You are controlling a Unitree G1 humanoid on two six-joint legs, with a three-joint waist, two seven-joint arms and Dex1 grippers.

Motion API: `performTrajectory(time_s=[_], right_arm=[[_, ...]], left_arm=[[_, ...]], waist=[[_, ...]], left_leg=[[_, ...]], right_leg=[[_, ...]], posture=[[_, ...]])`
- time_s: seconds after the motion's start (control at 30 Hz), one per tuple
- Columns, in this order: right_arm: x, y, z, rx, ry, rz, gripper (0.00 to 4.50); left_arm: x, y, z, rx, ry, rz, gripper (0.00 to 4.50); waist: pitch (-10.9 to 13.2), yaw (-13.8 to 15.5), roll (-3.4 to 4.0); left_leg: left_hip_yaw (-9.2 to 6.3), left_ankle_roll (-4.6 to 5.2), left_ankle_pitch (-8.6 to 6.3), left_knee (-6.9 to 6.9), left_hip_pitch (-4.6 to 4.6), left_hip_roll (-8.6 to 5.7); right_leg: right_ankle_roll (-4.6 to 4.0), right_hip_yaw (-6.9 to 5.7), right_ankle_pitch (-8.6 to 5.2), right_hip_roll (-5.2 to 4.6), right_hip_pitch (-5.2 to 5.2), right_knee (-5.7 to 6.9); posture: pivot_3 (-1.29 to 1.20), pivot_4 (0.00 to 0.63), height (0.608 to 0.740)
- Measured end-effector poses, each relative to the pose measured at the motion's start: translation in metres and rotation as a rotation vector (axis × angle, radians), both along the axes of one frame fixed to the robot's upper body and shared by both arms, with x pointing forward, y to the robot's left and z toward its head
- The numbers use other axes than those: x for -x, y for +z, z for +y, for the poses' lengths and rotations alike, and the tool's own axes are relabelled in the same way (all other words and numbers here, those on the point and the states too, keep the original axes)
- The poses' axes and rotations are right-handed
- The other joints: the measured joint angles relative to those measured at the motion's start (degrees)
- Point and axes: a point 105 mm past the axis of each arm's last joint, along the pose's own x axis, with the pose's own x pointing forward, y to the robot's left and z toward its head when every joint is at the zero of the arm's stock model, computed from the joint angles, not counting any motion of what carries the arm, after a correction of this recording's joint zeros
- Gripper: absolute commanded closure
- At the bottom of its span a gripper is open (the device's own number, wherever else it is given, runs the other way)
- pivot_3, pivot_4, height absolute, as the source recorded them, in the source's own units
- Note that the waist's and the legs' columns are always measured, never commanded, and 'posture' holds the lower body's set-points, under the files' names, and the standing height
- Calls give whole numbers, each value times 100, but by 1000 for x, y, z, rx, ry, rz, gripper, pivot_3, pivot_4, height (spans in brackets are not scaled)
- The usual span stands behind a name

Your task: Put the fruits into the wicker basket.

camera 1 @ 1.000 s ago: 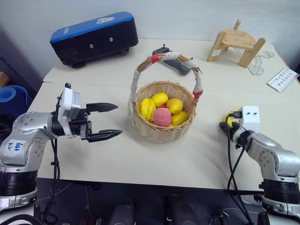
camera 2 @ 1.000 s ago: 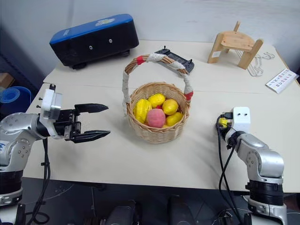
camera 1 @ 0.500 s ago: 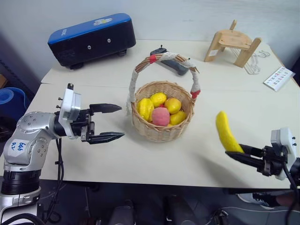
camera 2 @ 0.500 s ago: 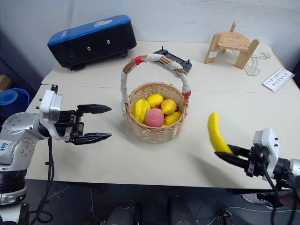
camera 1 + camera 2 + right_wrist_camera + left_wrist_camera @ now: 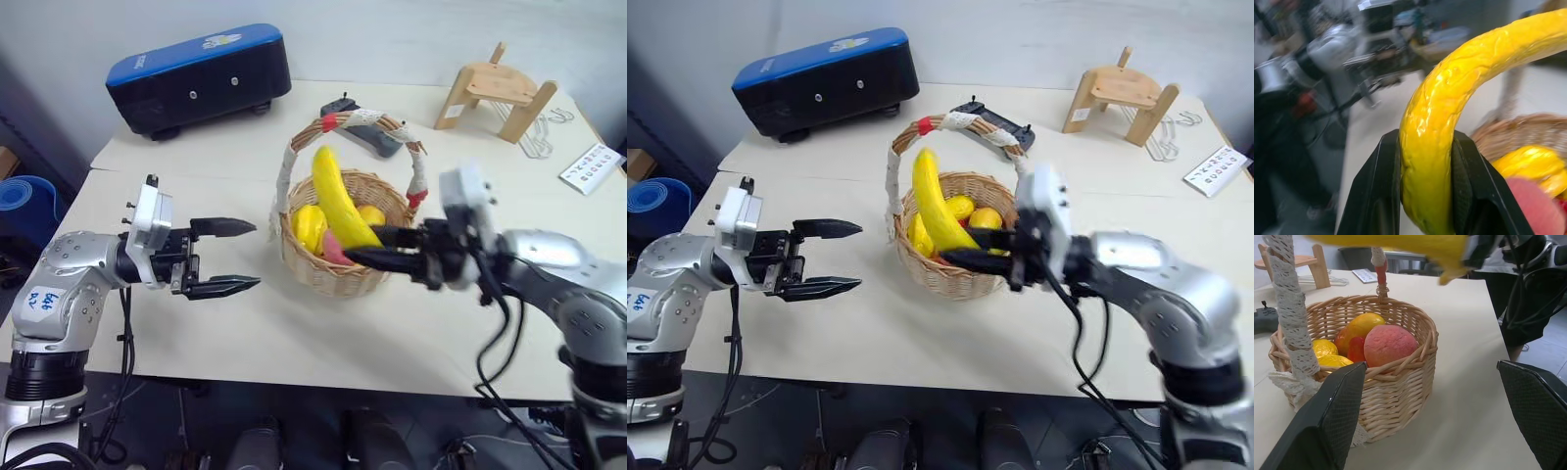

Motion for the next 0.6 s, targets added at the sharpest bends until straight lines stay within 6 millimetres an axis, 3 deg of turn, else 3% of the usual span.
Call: performTrajectory(time_s=[0.2,0.23,0.43,0.53,0.6], right_arm=[[-30,-16,2,57,-151,29,3662],[-31,-16,1,61,-159,27,2936],[-31,-17,-4,75,-136,30,1044],[-22,-15,-18,69,-103,17,40],[-3,-20,-38,70,-47,32,40]], left_arm=[[5,-3,-2,9,14,10,0],[5,-4,-1,11,21,11,0],[4,-7,-1,16,37,20,0],[3,-6,-1,20,39,17,0],[3,-6,-1,21,42,13,0]], waist=[[0,3,0],[0,1,0],[0,0,0],[0,19,0],[0,81,0]], left_leg=[[-4,6,-3,1,-17,-1],[-4,6,-4,3,-16,-2],[-4,5,-3,5,-14,-1],[-5,7,-4,2,-15,-1],[-12,16,-10,-1,-16,-2]], right_leg=[[6,-5,3,-1,-7,22],[7,-6,4,-1,-7,26],[7,-5,4,0,-7,30],[7,-6,4,0,-6,28],[8,-8,4,1,-1,24]], posture=[[0,150,740],[0,150,740],[0,150,740],[0,150,740],[0,150,740]])
